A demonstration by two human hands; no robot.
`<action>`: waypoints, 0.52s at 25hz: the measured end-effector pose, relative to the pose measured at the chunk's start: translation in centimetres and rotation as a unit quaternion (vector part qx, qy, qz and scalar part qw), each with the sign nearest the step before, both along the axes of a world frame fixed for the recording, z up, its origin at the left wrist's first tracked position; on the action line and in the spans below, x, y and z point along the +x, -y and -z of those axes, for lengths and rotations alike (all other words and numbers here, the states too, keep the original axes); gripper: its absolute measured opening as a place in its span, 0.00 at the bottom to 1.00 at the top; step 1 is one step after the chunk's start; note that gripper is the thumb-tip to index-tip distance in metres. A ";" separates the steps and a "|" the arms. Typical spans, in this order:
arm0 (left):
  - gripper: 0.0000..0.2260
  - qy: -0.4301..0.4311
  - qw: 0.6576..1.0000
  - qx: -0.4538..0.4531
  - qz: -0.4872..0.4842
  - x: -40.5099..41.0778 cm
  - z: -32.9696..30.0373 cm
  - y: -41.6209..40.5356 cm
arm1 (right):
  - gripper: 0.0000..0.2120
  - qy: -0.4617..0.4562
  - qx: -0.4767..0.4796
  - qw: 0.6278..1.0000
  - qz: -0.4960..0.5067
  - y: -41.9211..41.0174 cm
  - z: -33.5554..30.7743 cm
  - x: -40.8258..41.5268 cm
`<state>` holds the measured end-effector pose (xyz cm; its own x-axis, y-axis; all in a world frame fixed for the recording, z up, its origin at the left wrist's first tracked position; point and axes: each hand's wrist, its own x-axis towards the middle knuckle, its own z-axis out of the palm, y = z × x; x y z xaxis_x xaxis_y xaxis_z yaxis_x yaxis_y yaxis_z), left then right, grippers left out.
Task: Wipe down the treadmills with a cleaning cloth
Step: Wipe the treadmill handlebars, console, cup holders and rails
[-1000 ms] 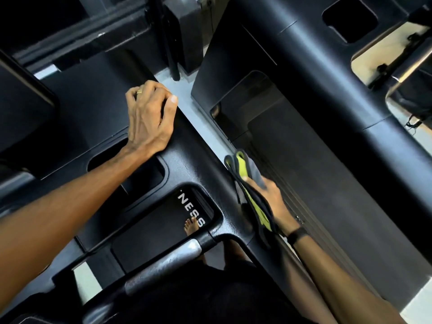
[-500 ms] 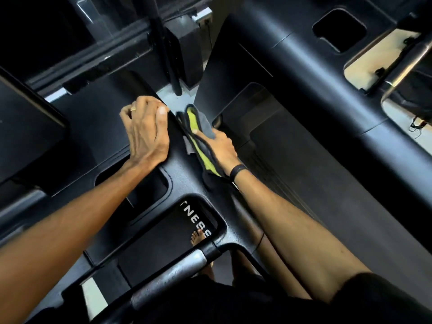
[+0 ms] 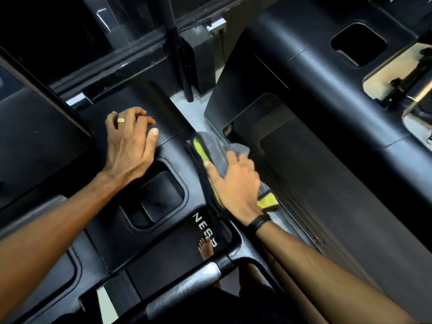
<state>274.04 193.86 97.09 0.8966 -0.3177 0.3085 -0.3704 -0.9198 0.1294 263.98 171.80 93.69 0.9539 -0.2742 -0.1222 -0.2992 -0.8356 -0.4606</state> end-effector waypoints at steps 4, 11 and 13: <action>0.17 0.012 1.000 0.020 -0.020 0.0 -0.1 0.0 | 0.29 0.005 0.090 0.996 -0.016 -2.9 -0.2 7.4; 0.18 0.012 0.999 0.015 -0.036 -0.2 -0.1 0.1 | 0.16 -0.136 0.480 0.854 0.149 2.4 5.1 7.9; 0.19 0.008 0.999 0.013 -0.043 -0.1 0.0 0.1 | 0.25 -0.165 0.399 0.888 0.159 3.4 4.8 5.2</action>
<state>273.97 193.76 97.11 0.9157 -0.2479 0.3162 -0.2917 -0.9514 0.0988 269.19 168.38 88.87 0.7199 -0.2250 -0.6566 -0.6902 -0.1318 -0.7115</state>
